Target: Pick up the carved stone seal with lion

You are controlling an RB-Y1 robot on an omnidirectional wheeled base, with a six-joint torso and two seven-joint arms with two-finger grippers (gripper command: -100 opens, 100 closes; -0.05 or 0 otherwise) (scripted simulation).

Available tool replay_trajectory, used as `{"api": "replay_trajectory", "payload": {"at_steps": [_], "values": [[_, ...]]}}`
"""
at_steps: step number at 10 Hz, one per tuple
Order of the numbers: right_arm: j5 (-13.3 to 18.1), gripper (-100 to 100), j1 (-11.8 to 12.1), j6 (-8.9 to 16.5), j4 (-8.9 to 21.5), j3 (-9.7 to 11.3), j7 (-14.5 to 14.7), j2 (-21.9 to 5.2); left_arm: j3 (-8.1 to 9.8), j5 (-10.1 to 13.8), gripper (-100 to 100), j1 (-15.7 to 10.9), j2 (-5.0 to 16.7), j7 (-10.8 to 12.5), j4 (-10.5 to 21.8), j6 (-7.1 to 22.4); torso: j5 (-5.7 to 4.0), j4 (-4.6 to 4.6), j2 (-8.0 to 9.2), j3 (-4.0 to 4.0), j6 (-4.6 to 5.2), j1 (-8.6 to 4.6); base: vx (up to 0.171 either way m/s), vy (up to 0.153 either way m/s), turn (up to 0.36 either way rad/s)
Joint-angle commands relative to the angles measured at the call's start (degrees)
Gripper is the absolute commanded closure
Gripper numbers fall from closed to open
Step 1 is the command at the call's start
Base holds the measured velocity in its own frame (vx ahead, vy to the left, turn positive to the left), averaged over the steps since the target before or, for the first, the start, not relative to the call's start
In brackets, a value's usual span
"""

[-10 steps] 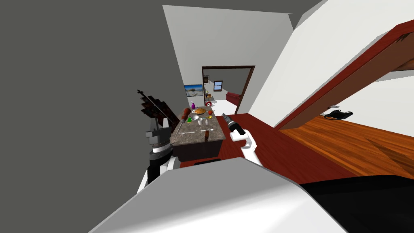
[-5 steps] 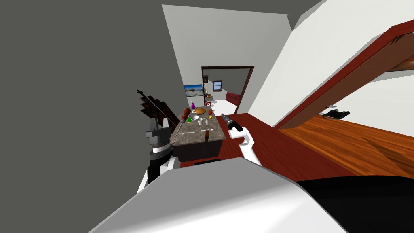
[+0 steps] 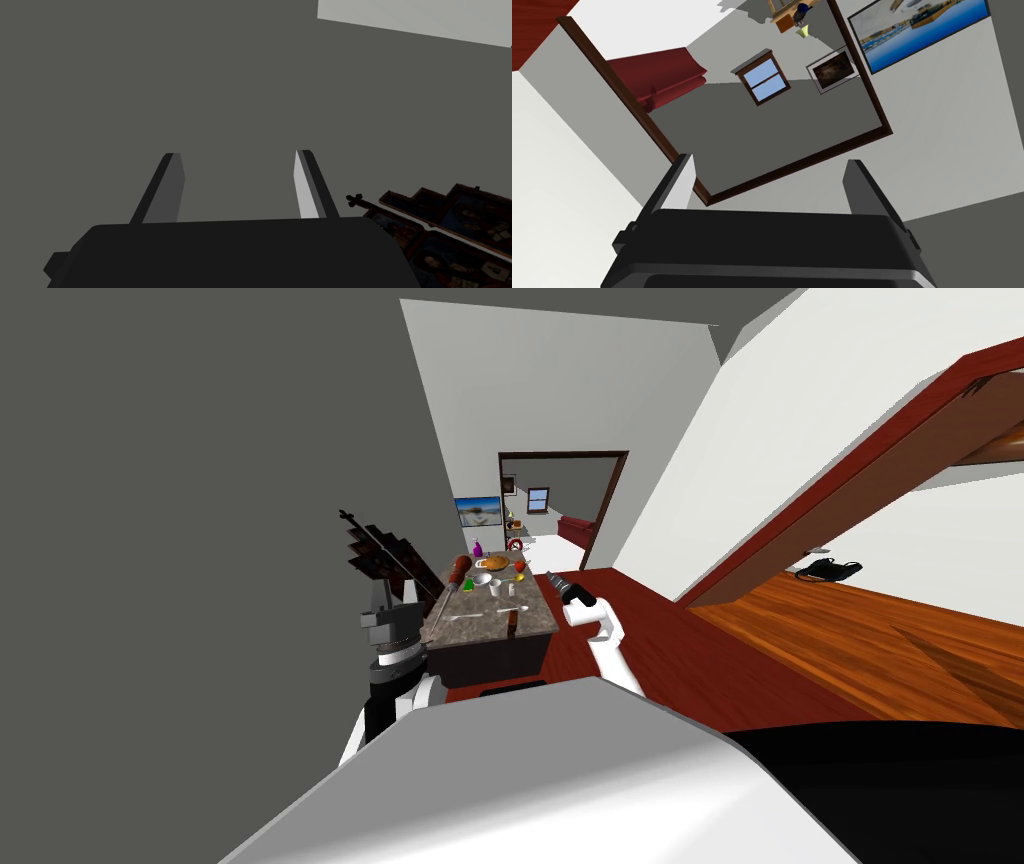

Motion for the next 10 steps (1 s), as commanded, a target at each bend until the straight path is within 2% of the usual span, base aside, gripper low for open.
{"api": "replay_trajectory", "payload": {"at_steps": [1, 3, 4, 6, 7, 9, 10], "values": [[-0.2, -100, -2.5, 2.9, 1.4, 0.1, 1.8, 0.1, 0.0, 0.0, 0, 0.0, 0.0, 0.0, 0.0, 0.0, 0.0, 0.0, 0.0, 0.0, 0.0, 0.0, -0.003, 0.01, -0.004], [-0.2, -100, -2.5, 5.2, 1.4, 0.1, 1.8, 0.1, 0.0, 0.0, 0, 0.0, 0.0, 0.0, 0.0, 0.0, 0.0, 0.0, 0.0, 0.0, 0.0, 0.01, -0.003, 0.009, 0.0], [-0.5, -100, -4.8, 7.4, 2.7, 0.3, 3.4, 0.2, 0.0, 0.0, 0, 0.0, 0.0, 0.0, 0.0, 0.0, 0.0, 0.0, 0.0, 0.0, 0.0, 0.0, -0.006, 0.01, 0.005], [-0.5, -100, -4.8, 9.6, 2.7, 0.3, 3.4, 0.2, 0.0, 0.0, 0, 0.0, 0.0, 0.0, 0.0, 0.0, 0.0, 0.0, 0.0, 0.0, 0.0, 0.01, -0.003, 0.008, 0.003], [-0.8, -100, -7.2, 11.8, 4.2, 0.6, 4.9, 0.3, 0.0, 0.0, 0, 0.0, 0.0, 0.0, 0.0, 0.0, 0.0, 0.0, 0.0, 0.0, 0.01, -0.01, -0.006, 0.009, 0.016], [-0.8, -100, -7.2, 13.9, 4.2, 0.6, 4.9, 0.3, 0.0, 0.0, 0, 0.0, 0.0, 0.0, 0.0, 0.0, 0.0, 0.0, 0.01, 0.01, 0.0, 0.01, -0.003, 0.005, 0.006], [-1.1, -100, -9.5, 16.3, 5.7, 0.9, 6.3, 0.4, 0.0, 0.0, 0, 0.0, 0.0, 0.0, 0.0, 0.0, 0.0, 0.0, 0.01, 0.0, 0.01, -0.01, -0.006, 0.007, 0.026]]}}
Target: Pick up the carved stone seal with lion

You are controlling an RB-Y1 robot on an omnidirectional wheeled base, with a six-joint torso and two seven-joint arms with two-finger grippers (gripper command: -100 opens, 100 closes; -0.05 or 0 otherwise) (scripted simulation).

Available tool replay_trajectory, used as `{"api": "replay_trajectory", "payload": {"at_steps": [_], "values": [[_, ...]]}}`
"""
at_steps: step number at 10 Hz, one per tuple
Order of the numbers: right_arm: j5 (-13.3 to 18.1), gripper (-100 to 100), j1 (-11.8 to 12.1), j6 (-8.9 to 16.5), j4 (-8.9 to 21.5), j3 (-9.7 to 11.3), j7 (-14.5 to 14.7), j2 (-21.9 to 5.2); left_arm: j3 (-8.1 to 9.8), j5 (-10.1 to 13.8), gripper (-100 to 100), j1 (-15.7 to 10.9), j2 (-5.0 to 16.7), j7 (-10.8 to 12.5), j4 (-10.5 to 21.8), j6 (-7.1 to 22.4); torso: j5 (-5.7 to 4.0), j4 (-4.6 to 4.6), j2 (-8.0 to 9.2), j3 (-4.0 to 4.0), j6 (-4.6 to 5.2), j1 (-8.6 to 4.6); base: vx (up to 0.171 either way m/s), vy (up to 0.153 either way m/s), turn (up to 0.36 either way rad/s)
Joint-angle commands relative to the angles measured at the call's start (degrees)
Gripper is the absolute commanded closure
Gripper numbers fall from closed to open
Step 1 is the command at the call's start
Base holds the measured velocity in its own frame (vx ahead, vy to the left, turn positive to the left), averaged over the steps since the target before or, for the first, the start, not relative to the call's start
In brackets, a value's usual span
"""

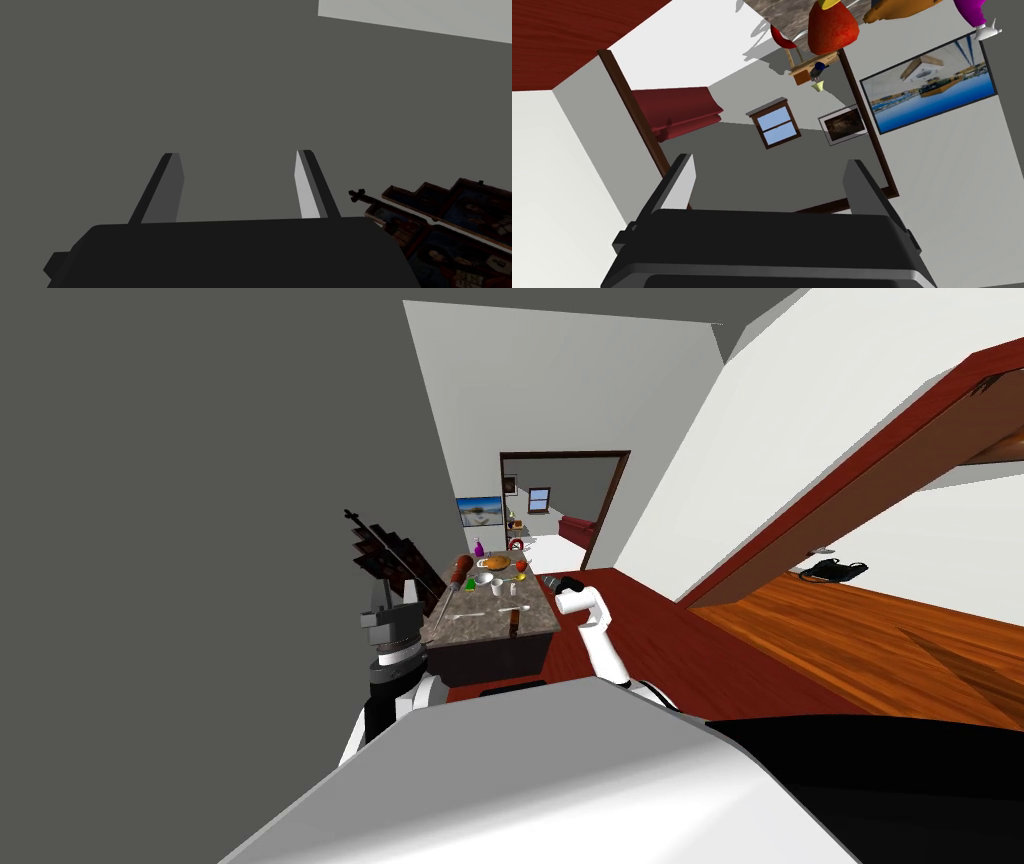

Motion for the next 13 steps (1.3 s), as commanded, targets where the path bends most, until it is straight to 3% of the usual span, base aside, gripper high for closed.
{"api": "replay_trajectory", "payload": {"at_steps": [1, 2, 4, 5, 6, 7, 9, 10, 13], "values": [[-0.2, -100, -1.1, 2.9, 0.9, 0.1, 0.8, 0.0, 0.0, 0.0, 0, 0.0, 0.0, 0.0, 0.0, 0.0, 0.0, 0.0, 0.0, 0.0, 0.0, 0.0, -0.006, 0.007, 0.018], [-0.6, -100, -3.4, 4.6, 2.4, 0.5, 2.0, 0.1, 0.0, 0.0, 0, 0.0, 0.0, 0.0, 0.0, 0.0, 0.0, 0.0, 0.0, 0.0, 0.02, -0.01, -0.009, 0.009, 0.033], [-0.6, -100, -3.4, 7.1, 2.4, 0.5, 2.0, 0.1, 0.0, 0.0, 0, 0.0, 0.0, 0.0, 0.0, 0.0, 0.0, 0.0, 0.01, 0.01, 0.02, 0.0, -0.003, 0.004, 0.012], [-1.0, -100, -5.7, 9.2, 4.1, 0.9, 3.2, 0.2, 0.0, 0.0, 0, 0.0, 0.0, 0.0, 0.0, 0.0, -0.01, 0.0, 0.01, 0.0, 0.02, -0.02, -0.009, 0.006, 0.038], [-1.0, -100, -5.7, 10.8, 4.1, 0.9, 3.2, 0.2, 0.0, 0.0, 0, 0.0, 0.0, 0.0, 0.0, 0.0, 0.0, 0.0, 0.01, 0.0, 0.0, 0.0, -0.007, 0.006, 0.033], [-1.4, -100, -7.9, 12.4, 5.8, 1.4, 4.2, 0.4, 0.0, 0.0, 0, 0.0, 0.0, 0.0, 0.0, 0.0, 0.0, 0.0, 0.02, 0.01, 0.02, -0.01, -0.009, 0.009, 0.056], [-1.4, -100, -7.9, 14.7, 5.8, 1.4, 4.2, 0.4, 0.0, 0.0, 0, 0.0, 0.0, 0.0, 0.0, 0.0, 0.0, 0.0, 0.02, 0.01, 0.02, 0.0, -0.004, 0.003, 0.014], [-1.8, -100, -10.1, 17.0, 7.5, 1.9, 5.1, 0.5, 0.0, 0.0, 0, 0.0, 0.0, 0.0, 0.0, 0.0, -0.01, 0.0, 0.02, 0.01, 0.03, -0.03, -0.01, 0.006, 0.054], [-2.3, -100, -12.1, 21.7, 9.3, 2.4, 5.9, 0.7, 0.0, 0.0, 0, 0.0, 0.0, 0.0, 0.0, 0.0, 0.0, 0.0, 0.02, 0.01, 0.01, -0.01, -0.01, 0.005, 0.047]]}}
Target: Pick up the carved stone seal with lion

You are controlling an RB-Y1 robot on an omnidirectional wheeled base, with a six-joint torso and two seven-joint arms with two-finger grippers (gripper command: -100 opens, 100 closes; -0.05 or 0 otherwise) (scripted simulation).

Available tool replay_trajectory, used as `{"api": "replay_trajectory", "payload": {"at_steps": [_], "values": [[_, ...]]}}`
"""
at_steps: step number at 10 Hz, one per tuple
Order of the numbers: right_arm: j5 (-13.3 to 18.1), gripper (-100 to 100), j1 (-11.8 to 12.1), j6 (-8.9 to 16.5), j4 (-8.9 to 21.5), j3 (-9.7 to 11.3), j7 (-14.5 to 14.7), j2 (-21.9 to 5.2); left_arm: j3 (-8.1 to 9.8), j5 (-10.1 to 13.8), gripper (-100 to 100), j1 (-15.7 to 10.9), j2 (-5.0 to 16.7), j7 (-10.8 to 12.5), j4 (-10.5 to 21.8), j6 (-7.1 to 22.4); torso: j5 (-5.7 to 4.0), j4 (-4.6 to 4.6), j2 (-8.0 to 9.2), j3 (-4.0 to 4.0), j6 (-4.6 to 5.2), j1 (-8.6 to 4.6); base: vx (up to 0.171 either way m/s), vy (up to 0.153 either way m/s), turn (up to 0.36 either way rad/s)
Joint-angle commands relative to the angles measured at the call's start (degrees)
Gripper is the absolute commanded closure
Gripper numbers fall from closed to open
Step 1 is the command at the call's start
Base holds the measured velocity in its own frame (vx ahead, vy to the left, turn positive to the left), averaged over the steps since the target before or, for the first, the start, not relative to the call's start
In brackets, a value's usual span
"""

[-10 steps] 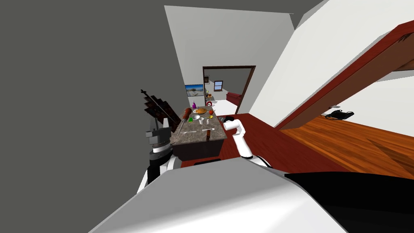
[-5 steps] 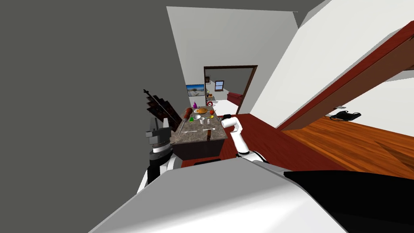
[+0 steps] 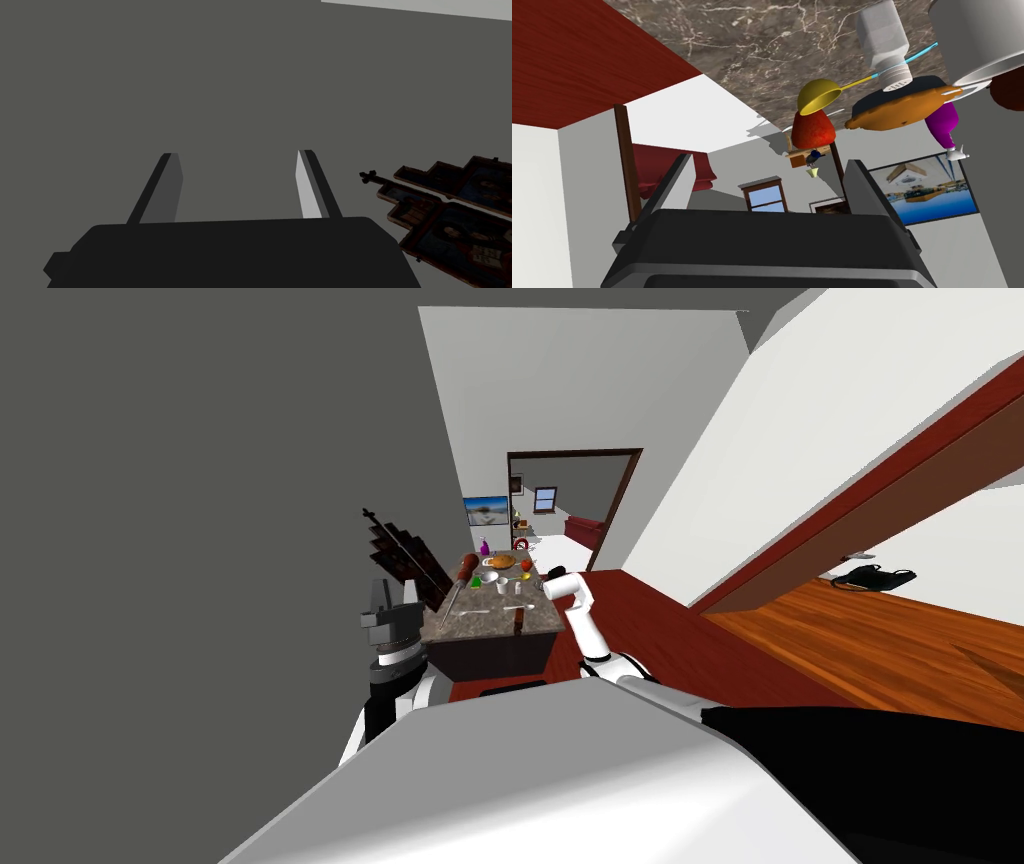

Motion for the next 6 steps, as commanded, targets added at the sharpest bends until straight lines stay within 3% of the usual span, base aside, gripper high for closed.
{"api": "replay_trajectory", "payload": {"at_steps": [1, 6], "values": [[-0.4, -100, -2.3, 2.9, 2.3, 0.7, 0.8, 0.3, 0.0, 0.0, 0, 0.0, 0.0, 0.0, 0.0, 0.0, 0.0, 0.0, 0.0, 0.0, 0.0, 0.0, -0.013, 0.008, 0.076], [-1.4, -100, -5.8, 10.0, 5.8, 1.9, 1.9, 0.9, 0.0, 0.0, 0, 0.0, 0.0, 0.0, 0.0, 0.0, 0.01, 0.0, 0.01, 0.0, -0.02, 0.01, -0.01, 0.005, 0.058]]}}
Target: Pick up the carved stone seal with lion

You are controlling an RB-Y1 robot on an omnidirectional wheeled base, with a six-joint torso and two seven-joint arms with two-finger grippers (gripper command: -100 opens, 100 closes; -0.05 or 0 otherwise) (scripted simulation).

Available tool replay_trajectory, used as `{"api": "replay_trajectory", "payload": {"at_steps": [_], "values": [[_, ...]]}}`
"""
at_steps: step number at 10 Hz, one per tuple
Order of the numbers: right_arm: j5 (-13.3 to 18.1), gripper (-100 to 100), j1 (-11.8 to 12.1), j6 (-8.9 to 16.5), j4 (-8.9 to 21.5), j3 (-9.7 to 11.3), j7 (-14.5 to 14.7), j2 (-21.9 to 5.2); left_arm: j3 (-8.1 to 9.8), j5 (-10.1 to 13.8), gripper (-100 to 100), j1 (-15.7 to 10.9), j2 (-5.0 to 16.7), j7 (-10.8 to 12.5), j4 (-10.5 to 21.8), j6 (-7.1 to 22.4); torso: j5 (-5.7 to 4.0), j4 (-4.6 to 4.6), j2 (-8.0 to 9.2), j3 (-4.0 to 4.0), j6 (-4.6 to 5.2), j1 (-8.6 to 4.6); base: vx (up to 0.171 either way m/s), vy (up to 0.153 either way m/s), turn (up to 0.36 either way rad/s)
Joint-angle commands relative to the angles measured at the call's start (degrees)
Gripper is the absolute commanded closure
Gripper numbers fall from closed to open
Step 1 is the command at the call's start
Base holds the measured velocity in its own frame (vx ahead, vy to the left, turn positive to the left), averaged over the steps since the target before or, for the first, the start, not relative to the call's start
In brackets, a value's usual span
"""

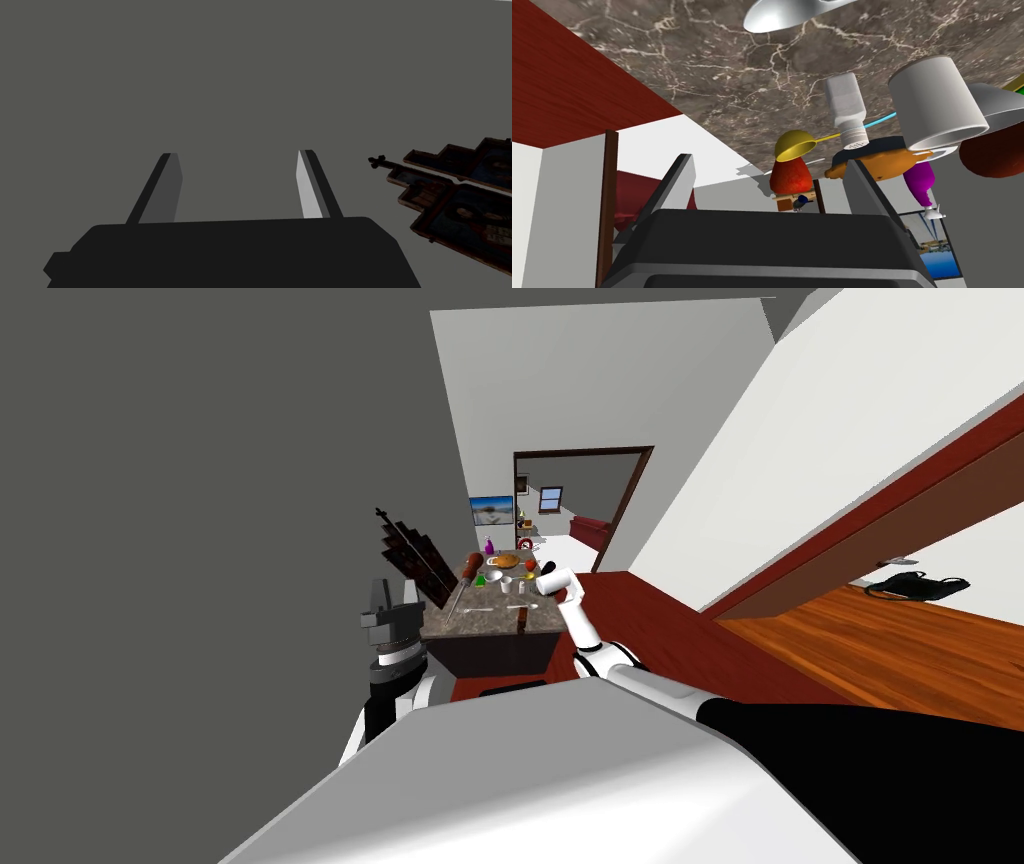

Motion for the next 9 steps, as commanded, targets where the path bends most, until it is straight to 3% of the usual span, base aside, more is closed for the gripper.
{"api": "replay_trajectory", "payload": {"at_steps": [1, 2, 4, 6, 7, 9], "values": [[-0.4, -100, -1.7, 2.9, 1.8, 0.8, 0.4, 0.5, 0.0, 0.0, 0, 0.0, 0.0, 0.0, 0.0, 0.0, 0.0, 0.0, 0.0, 0.0, 0.0, 0.0, -0.011, 0.008, 0.077], [-0.4, -100, -1.7, 3.5, 1.8, 0.8, 0.4, 0.5, 0.0, 0.0, 0, 0.0, 0.0, 0.0, 0.0, 0.0, 0.01, 0.0, 0.0, 0.0, -0.02, 0.02, -0.008, 0.006, 0.041], [-1.3, -100, -4.2, 7.5, 5.1, 2.0, 1.0, 1.4, 0.0, 0.0, 0, 0.0, 0.0, 0.0, 0.0, 0.0, 0.01, 0.0, 0.0, 0.0, -0.02, 0.04, -0.013, 0.012, 0.101], [-1.8, -100, -5.2, 10.3, 6.7, 2.6, 1.2, 1.9, 0.0, 0.0, 0, 0.0, 0.0, 0.0, 0.0, 0.0, 0.01, 0.01, 0.02, 0.01, 0.01, 0.03, -0.012, 0.011, 0.063], [-1.8, -100, -5.2, 10.3, 6.7, 2.6, 1.2, 1.9, 0.0, 0.0, 0, 0.0, 0.0, 0.0, 0.0, 0.0, 0.01, 0.0, 0.01, 0.0, -0.01, 0.03, -0.008, 0.007, 0.041], [-2.5, -100, -6.5, 13.6, 9.6, 3.7, 1.5, 3.0, 0.0, 0.0, 0, 0.0, 0.0, 0.0, 0.0, 0.0, 0.01, 0.0, 0.0, 0.0, -0.01, 0.03, -0.011, 0.013, 0.086]]}}
